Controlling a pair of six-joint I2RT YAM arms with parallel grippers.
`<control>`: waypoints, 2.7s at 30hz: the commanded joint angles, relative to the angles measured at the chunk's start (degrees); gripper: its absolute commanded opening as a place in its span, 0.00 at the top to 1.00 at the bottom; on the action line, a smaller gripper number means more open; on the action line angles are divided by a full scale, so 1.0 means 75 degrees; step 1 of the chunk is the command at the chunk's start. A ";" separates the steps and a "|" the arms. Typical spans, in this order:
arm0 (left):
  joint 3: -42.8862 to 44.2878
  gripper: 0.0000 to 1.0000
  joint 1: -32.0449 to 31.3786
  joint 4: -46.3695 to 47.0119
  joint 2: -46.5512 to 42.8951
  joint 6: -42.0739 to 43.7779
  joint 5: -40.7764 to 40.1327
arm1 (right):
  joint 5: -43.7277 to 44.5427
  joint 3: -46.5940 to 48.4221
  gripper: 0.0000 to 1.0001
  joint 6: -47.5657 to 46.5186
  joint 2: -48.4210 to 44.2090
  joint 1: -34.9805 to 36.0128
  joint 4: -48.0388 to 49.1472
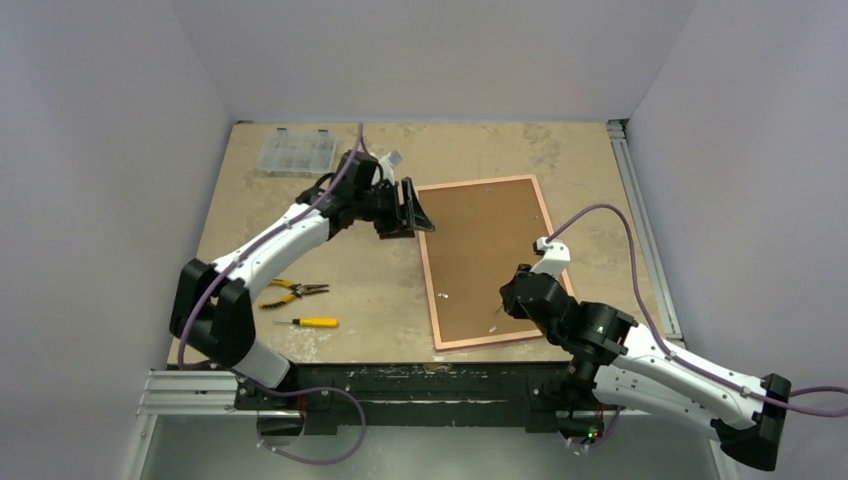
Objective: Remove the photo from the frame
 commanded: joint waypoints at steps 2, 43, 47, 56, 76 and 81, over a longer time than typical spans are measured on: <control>0.1422 0.41 0.0008 -0.0853 -0.1611 0.1725 -0.1163 | -0.0803 0.0131 1.00 0.0424 0.0252 -0.0022 0.0750; 0.1007 0.43 -0.1228 -0.1405 -0.4908 0.3356 -0.3620 | -0.6066 0.6201 0.86 0.2199 1.1277 0.0033 0.6693; 0.1001 0.43 -0.1241 -0.1411 -0.4875 0.3333 -0.3586 | -0.5940 0.5883 0.80 0.2423 1.1205 0.0058 0.6970; 0.0967 0.44 -0.1239 -0.1368 -0.4758 0.3254 -0.3389 | -0.5961 0.5600 0.68 0.2670 1.1270 0.0139 0.7308; 0.0930 0.44 -0.1226 -0.1332 -0.4684 0.3201 -0.3303 | -0.5461 0.5098 0.54 0.2565 1.0768 0.0291 0.6992; 0.0929 0.44 -0.1231 -0.1344 -0.4700 0.3201 -0.3372 | -0.5350 0.4895 0.49 0.2048 1.0182 0.0295 0.6819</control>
